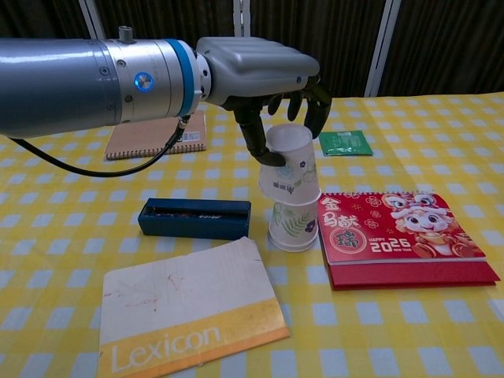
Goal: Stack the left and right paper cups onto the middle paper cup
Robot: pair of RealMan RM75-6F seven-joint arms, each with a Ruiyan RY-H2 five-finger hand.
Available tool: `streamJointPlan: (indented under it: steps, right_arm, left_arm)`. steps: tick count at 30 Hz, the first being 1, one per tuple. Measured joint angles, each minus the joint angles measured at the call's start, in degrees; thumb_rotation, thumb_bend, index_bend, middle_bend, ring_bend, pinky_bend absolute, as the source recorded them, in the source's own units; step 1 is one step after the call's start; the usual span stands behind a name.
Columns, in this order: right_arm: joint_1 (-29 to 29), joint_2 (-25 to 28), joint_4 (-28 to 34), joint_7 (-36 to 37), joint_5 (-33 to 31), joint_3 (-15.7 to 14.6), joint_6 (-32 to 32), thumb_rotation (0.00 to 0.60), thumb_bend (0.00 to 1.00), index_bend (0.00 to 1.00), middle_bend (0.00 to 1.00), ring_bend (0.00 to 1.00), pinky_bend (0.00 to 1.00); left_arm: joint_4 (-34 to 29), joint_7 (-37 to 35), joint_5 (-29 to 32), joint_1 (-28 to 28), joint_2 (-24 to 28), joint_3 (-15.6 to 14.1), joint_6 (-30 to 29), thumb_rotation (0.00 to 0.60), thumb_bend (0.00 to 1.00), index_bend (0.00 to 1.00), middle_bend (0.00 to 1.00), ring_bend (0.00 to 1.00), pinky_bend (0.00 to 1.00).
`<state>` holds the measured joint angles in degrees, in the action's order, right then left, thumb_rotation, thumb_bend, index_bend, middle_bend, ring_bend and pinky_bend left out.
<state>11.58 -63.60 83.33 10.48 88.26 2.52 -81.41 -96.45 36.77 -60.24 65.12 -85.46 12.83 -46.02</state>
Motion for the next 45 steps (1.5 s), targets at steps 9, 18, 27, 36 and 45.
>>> streamJointPlan:
  steps: [9,18,27,36,45]
  right_arm:
    - [-0.06,0.0,0.05,0.01,0.2,0.14,0.06,0.6,0.0,0.01,0.0,0.0,0.0]
    - [-0.3,0.16,0.38,-0.07,0.7,0.15,-0.31,0.6,0.0,0.01,0.0,0.0,0.0]
    - [-0.43,0.32,1.07,-0.34,1.72,-0.02,-0.72,0.6,0.0,0.02,0.0,0.0,0.0]
    - [-0.51,0.26,1.44,-1.04,2.08,-0.1,-0.78,0.6,0.0,0.02,0.0,0.0,0.0]
    - [-0.45,0.13,1.04,-1.0,1.69,0.05,-0.35,0.6,0.0,0.02,0.0,0.0,0.0]
  left_arm:
    - [0.36,-2.64,-1.37,0.3,-0.05,-0.62,-0.14,0.6,0.07,0.0,0.0,0.0,0.16]
    - [-0.33,-5.71,-3.02,-0.98,0.93,-0.92,-2.71,0.6,0.07,0.0,0.0,0.0,0.13]
    - [-1.93,-12.33,-5.07,-4.37,2.73,-2.53,-4.35,0.6,0.82,0.13,0.11,0.16,0.31]
    - [0.69,-25.58,-5.63,-8.18,0.94,-3.87,-3.16,0.6,0.84,0.14,0.12,0.18,0.36]
    - [3.96,-30.7,-8.62,-9.26,-1.56,-3.56,-2.8,0.6,0.83,0.14,0.12,0.18,0.36]
